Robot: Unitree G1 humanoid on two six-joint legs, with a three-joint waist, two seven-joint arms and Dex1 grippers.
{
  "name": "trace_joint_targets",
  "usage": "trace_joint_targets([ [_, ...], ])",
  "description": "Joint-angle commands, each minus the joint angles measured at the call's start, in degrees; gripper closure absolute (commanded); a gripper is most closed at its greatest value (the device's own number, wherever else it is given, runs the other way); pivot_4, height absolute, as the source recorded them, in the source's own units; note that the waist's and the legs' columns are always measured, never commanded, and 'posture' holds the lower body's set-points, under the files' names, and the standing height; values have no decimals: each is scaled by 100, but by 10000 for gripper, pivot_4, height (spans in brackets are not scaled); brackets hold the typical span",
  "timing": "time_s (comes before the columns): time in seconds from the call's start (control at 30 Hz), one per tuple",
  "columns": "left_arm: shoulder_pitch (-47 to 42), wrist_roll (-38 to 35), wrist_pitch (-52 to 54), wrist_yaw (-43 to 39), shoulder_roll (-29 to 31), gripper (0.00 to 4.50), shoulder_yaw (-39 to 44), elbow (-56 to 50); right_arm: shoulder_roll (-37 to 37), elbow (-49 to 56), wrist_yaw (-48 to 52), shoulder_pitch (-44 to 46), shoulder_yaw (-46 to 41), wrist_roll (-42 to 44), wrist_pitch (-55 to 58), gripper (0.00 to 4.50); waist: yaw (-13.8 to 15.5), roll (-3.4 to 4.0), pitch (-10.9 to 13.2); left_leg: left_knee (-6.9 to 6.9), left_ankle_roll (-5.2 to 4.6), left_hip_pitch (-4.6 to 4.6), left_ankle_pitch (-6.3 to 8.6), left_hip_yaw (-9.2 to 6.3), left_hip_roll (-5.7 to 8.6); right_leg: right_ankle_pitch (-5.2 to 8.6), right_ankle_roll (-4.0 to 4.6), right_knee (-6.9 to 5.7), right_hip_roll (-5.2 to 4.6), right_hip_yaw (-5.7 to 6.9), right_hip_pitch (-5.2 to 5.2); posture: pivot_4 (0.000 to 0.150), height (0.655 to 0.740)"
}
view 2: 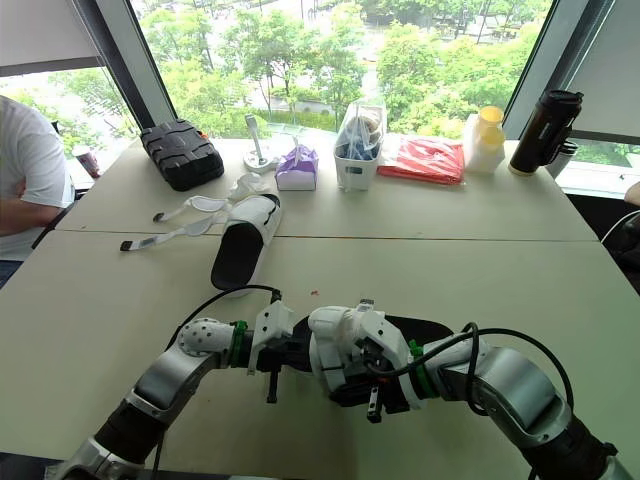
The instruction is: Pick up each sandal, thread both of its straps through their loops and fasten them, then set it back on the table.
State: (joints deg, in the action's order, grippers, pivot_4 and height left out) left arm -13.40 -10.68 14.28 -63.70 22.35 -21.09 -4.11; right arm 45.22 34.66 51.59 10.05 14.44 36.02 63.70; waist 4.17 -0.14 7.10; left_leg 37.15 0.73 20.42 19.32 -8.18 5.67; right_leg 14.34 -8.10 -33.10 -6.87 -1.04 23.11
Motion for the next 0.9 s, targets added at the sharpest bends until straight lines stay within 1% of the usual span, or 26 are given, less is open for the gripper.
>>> trace_joint_targets([
  [0.03, 302, 272, 259, 4, 145, 45000, -436, 416, 334, 225, 301, -120, 135, 229, 97, 44464, 10, -2, 2, 0, -1, 2, 0, 0, 2, 0, 0, 1, -2, 0, 1, 1500, 7400],
  [0.33, 356, 272, 259, 61, 167, 45000, -454, 355, 916, 474, 795, -63, 347, 195, -316, 44464, 24, -9, 50, 1, -4, 3, 2, 4, 3, 0, -2, 0, -3, 0, 3, 1500, 7400],
  [0.53, 374, 275, 250, 87, 161, 45000, -483, 345, 1219, 636, 994, 24, 230, 218, -548, 44464, 26, -13, 53, 3, -4, 1, 2, 3, 2, -1, -3, -4, -3, 1, 2, 1500, 7400],
  [0.67, 307, 279, 217, 71, 113, 45000, -491, 455, 1294, 619, 1044, 416, -134, 380, -572, 44464, 23, -13, 58, 8, -4, 2, 2, 5, 3, -1, -3, -4, -3, 0, 1, 1500, 7400],
  [0.83, 204, 306, 164, 50, 63, 45000, -512, 592, 1237, 499, 1006, 1029, -652, 826, -317, 44464, 38, -11, 63, 8, -4, 2, 2, 3, 2, -1, -4, -9, -2, 2, 1, 1500, 7400],
  [0.9, 176, 320, 143, 43, 43, 45000, -524, 640, 1216, 422, 980, 1221, -734, 938, -234, 44464, 71, -11, 65, 10, -4, 3, 1, 4, 2, -1, -4, -9, -3, 1, 2, 1500, 7400],
])
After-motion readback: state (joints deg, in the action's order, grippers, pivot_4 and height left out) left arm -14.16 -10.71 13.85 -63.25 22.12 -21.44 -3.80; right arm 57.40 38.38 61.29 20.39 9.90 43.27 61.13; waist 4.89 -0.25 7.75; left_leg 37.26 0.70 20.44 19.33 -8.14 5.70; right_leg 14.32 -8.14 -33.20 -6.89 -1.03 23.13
